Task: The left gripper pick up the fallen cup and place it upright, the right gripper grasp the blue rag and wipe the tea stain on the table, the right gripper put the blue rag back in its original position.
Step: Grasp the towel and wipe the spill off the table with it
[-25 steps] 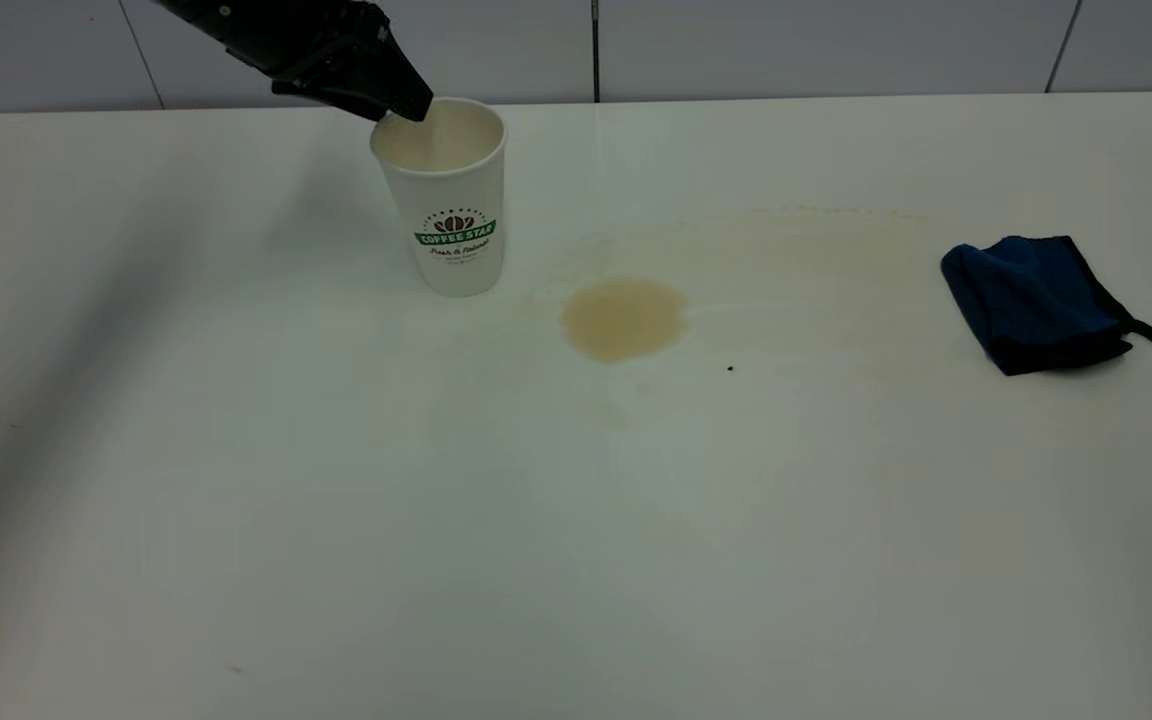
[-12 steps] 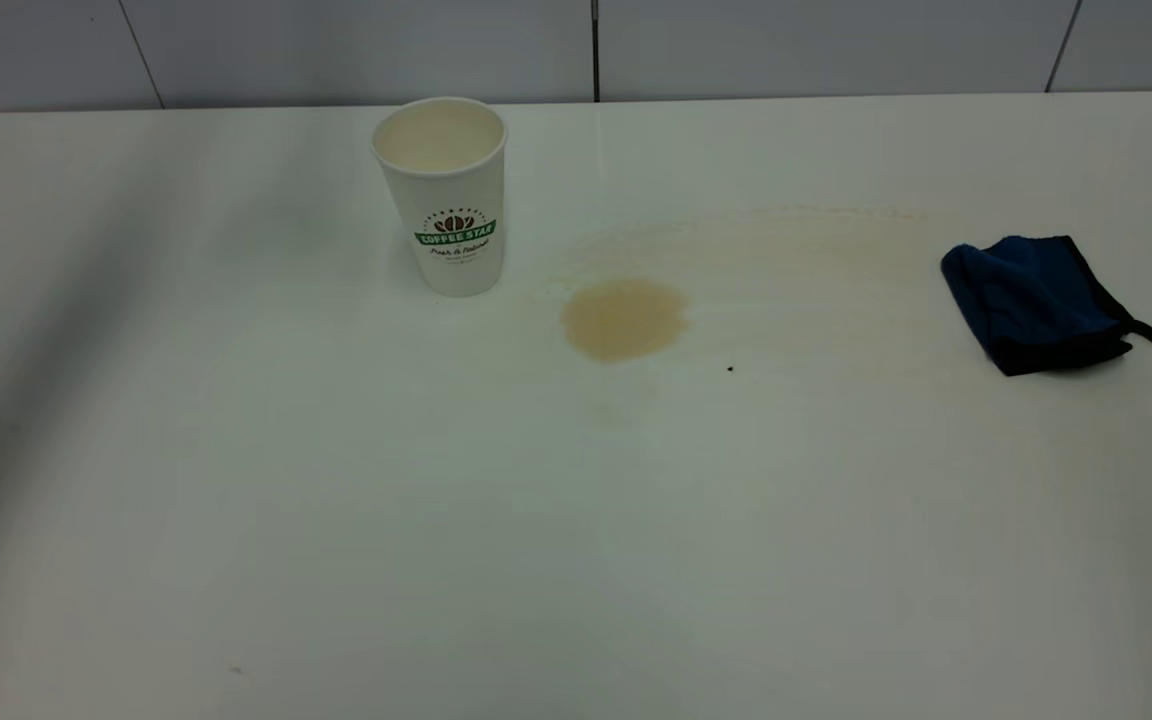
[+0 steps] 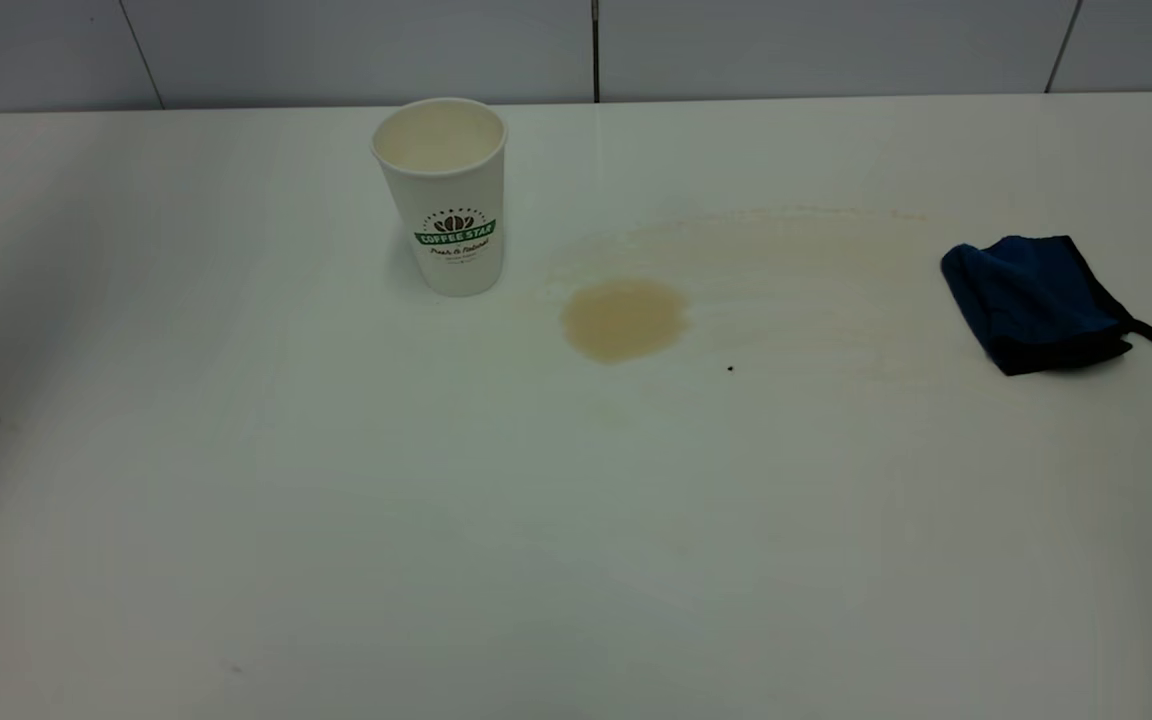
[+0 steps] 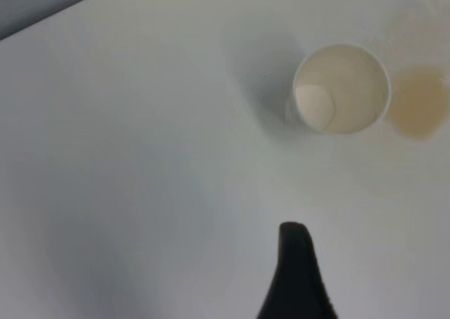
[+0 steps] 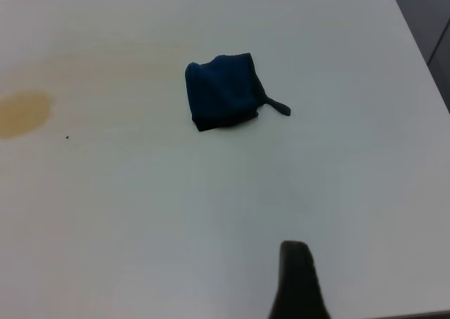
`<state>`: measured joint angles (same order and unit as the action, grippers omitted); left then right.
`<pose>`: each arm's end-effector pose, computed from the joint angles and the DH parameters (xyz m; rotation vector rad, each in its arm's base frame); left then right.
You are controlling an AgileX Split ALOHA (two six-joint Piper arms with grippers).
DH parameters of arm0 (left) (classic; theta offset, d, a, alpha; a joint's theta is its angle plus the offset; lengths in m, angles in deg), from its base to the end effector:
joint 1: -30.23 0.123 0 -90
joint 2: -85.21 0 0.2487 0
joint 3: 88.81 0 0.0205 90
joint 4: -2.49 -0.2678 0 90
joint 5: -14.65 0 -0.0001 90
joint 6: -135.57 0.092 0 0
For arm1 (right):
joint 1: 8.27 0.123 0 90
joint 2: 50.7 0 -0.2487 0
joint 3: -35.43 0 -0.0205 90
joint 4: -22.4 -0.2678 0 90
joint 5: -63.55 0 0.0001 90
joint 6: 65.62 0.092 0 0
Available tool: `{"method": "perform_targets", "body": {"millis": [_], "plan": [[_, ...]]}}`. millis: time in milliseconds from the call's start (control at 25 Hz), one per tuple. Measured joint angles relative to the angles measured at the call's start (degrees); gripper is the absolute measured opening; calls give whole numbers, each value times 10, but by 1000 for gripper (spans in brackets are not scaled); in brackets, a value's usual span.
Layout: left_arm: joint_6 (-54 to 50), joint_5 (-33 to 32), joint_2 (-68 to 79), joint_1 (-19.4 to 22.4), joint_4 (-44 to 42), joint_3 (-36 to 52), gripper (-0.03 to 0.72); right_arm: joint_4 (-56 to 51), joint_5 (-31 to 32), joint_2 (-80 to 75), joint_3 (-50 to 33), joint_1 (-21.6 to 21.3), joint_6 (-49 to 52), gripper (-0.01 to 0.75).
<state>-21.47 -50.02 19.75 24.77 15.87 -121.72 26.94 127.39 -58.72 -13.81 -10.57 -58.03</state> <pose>0.4122 -0.0587 0.3341 0.5746 2.4547 -0.1859 0.0462 -0.0084 0.2724 0.1875 2.1028 -0.0408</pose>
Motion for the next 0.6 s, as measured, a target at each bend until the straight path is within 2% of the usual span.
{"method": "perform_targets", "body": {"millis": [40, 440, 600], "plan": [[-11, -22, -18, 0, -7, 0, 581, 0, 0, 0, 0, 0, 0, 580], [-77, -22, -153, 0, -17, 2, 579, 0, 0, 0, 0, 0, 0, 580], [-117, -22, -228, 0, -18, 62, 579, 0, 0, 0, 0, 0, 0, 580]]}}
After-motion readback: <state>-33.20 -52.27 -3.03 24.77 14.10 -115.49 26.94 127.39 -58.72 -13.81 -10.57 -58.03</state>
